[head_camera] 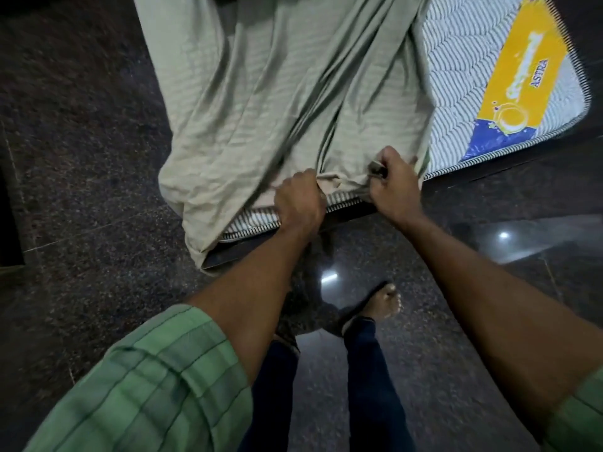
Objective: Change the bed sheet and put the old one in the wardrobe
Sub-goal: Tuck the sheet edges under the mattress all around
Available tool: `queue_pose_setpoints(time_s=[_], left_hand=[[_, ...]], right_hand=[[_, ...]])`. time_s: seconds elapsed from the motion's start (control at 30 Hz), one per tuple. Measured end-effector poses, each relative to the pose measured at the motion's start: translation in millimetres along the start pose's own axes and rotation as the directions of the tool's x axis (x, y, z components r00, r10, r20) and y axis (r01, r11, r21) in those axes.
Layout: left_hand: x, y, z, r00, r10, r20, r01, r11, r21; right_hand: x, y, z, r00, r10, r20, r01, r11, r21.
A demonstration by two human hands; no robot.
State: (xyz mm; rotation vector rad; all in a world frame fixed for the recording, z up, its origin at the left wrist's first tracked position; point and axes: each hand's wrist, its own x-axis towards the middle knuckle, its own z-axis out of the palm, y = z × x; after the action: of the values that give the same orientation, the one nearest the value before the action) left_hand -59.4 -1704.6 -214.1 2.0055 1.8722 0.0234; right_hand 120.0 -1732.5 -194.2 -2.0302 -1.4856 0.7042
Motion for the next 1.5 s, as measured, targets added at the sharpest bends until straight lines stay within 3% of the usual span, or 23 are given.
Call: queue_pose_setpoints(time_s=[0.1, 0.17, 0.2, 0.27, 0.33, 0.4, 0.47, 0.5, 0.53, 0.6, 0.63, 0.67, 0.73, 0.77, 0.83, 0.9, 1.03, 1.13, 1.23, 1.3, 1.37, 1.43, 1.5], left_hand=[[-1, 56, 14, 0.958, -0.041, 0.283, 0.201, 0.801, -0.564], [-8, 75, 31, 0.924, 0.031, 0.381, 0.282, 0.617, -0.735], [-13, 83, 36, 0.933, 0.042, 0.358, 0.259, 0.612, -0.747], [-23, 96, 39, 0.984, 0.023, 0.175, 0.093, 0.775, -0.625], [-28, 108, 41, 0.998, 0.058, -0.008, -0.058, 0.958, -0.280], [-25, 126, 43, 0.996, 0.086, -0.030, -0.087, 0.996, -0.025], [-15, 153, 42, 0.998, 0.010, 0.065, -0.004, 0.997, -0.082], [-11, 166, 44, 0.987, -0.040, 0.157, 0.065, 0.985, -0.158], [-5, 180, 48, 0.962, -0.049, 0.268, 0.112, 0.967, -0.228], [0, 202, 57, 0.875, 0.001, 0.484, 0.185, 0.923, -0.336], [0, 208, 60, 0.834, 0.015, 0.551, 0.246, 0.884, -0.397], [2, 210, 64, 0.809, 0.021, 0.587, 0.327, 0.814, -0.480], [5, 211, 74, 0.803, 0.029, 0.595, 0.431, 0.660, -0.615], [6, 213, 78, 0.798, 0.043, 0.601, 0.444, 0.632, -0.635], [11, 221, 81, 0.815, 0.038, 0.578, 0.413, 0.663, -0.625], [17, 232, 79, 0.882, 0.020, 0.470, 0.306, 0.734, -0.607], [42, 263, 70, 0.947, -0.041, 0.318, 0.186, 0.879, -0.439], [49, 296, 80, 0.887, -0.094, 0.452, 0.357, 0.761, -0.542], [42, 346, 80, 0.799, -0.119, 0.590, 0.573, 0.448, -0.686], [43, 372, 81, 0.742, -0.073, 0.667, 0.643, 0.360, -0.676], [41, 380, 83, 0.721, 0.015, 0.693, 0.580, 0.535, -0.614], [45, 375, 84, 0.733, 0.087, 0.675, 0.227, 0.904, -0.363], [54, 369, 81, 0.791, 0.100, 0.604, -0.063, 0.995, -0.082]], right_hand=[[4, 11, -15, 0.898, -0.067, 0.434, 0.082, 0.997, -0.016], [2, 31, -34, 0.841, -0.105, 0.531, 0.243, 0.950, -0.197], [6, 45, -46, 0.857, -0.087, 0.508, 0.268, 0.917, -0.296], [11, 72, -72, 0.929, 0.000, 0.370, 0.140, 0.926, -0.351], [20, 87, -92, 0.986, 0.118, 0.115, -0.109, 0.990, -0.086], [37, 97, -109, 0.918, 0.396, -0.016, -0.352, 0.833, 0.428], [48, 103, -123, 0.806, 0.581, 0.109, -0.435, 0.458, 0.776], [51, 106, -130, 0.803, 0.578, 0.150, -0.435, 0.395, 0.809], [54, 112, -138, 0.835, 0.528, 0.156, -0.430, 0.447, 0.784], [59, 124, -154, 0.946, 0.238, 0.221, -0.318, 0.811, 0.492], [60, 129, -160, 0.932, 0.079, 0.355, -0.164, 0.962, 0.217], [64, 135, -164, 0.863, 0.006, 0.505, 0.023, 0.998, -0.050], [77, 148, -175, 0.736, 0.020, 0.676, 0.327, 0.864, -0.382], [83, 153, -181, 0.736, 0.038, 0.676, 0.406, 0.774, -0.485], [93, 161, -189, 0.861, 0.040, 0.506, 0.360, 0.654, -0.665], [92, 164, -186, 0.958, 0.100, 0.269, 0.136, 0.667, -0.733], [92, 167, -175, 0.988, 0.157, 0.003, -0.138, 0.875, -0.463], [108, 189, -181, 0.977, 0.211, -0.036, -0.211, 0.977, 0.018], [135, 186, -199, 0.880, 0.472, 0.042, -0.411, 0.717, 0.563], [148, 184, -217, 0.804, 0.593, 0.051, -0.511, 0.644, 0.569], [149, 196, -235, 0.782, 0.624, -0.004, -0.584, 0.735, 0.345], [146, 218, -253, 0.835, 0.548, -0.048, -0.550, 0.832, -0.072], [143, 233, -266, 0.873, 0.480, -0.086, -0.475, 0.800, -0.367]])
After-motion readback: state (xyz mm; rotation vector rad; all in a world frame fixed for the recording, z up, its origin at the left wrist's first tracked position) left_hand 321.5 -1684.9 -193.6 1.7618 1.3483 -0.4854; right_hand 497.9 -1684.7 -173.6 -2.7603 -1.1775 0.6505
